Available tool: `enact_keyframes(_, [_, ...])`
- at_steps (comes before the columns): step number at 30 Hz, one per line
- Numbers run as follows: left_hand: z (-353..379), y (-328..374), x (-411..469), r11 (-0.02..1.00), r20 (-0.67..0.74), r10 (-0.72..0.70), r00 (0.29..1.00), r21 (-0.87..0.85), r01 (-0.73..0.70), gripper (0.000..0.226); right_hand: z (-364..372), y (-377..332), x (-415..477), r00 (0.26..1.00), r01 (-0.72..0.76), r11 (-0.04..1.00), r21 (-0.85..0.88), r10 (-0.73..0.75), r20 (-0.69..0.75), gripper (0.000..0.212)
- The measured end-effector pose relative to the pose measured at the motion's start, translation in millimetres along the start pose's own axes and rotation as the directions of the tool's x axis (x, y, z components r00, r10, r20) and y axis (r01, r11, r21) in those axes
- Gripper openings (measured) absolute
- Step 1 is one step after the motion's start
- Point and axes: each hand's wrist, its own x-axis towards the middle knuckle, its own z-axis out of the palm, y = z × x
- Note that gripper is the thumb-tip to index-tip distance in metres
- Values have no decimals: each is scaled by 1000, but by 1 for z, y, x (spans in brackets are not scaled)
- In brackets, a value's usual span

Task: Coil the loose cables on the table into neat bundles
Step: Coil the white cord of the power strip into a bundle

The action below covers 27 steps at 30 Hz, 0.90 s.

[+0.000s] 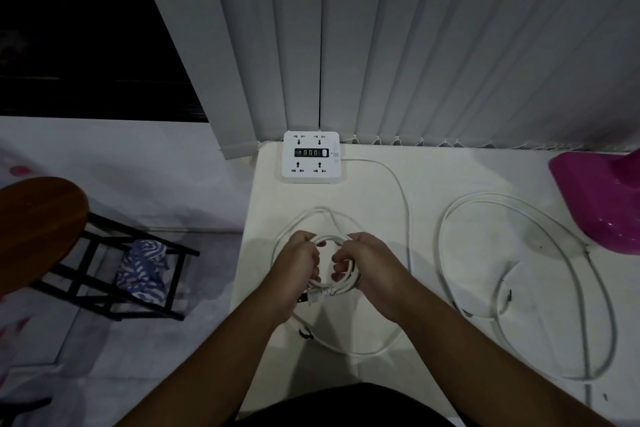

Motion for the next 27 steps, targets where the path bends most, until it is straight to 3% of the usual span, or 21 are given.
enact_keyframes(2, [-1, 5, 1, 999, 56, 27, 998, -43, -25, 30, 0, -3, 3, 1000, 22, 1000, 12, -22, -16, 14])
enact_keyframes(5, [-6, 8, 0, 952, 196, 48, 979, -305, 15, 28, 2, -9, 8, 992, 1, 995, 104, 13, -129, 16])
enact_keyframes(9, [-16, -7, -1, 805, 221, -18, 975, -575, 145, 42, -1, -11, 7, 982, -81, 893, 442, 147, -117, 19])
enact_keyframes(11, [-14, -21, -7, 694, 233, -32, 972, -695, 189, 48, -4, -10, 8, 980, -104, 846, 523, 176, -90, 19])
enact_keyframes(12, [-11, -27, -11, 675, 239, -28, 971, -712, 194, 47, -5, -10, 9, 979, -114, 834, 541, 186, -81, 19])
enact_keyframes(14, [-2, -35, -19, 737, 242, -22, 970, -652, 179, 37, -4, -10, 10, 976, -130, 819, 558, 206, -76, 17])
enact_keyframes(18, [14, -31, -19, 839, 158, -36, 987, -532, 116, 27, 2, -4, 10, 968, -155, 844, 514, 234, -93, 16])
enact_keyframes(21, [18, -21, -10, 776, 38, -75, 996, -625, 82, 19, 7, 2, 7, 967, -173, 938, 301, 220, -130, 16])
enact_keyframes(24, [20, -17, -4, 688, -18, -128, 992, -722, 76, 16, 8, 8, 5, 969, -193, 969, 152, 213, -122, 14])
enact_keyframes(27, [15, -16, -1, 740, -88, -98, 991, -672, 13, 15, 8, 10, 4, 985, -161, 974, 156, 169, -38, 10])
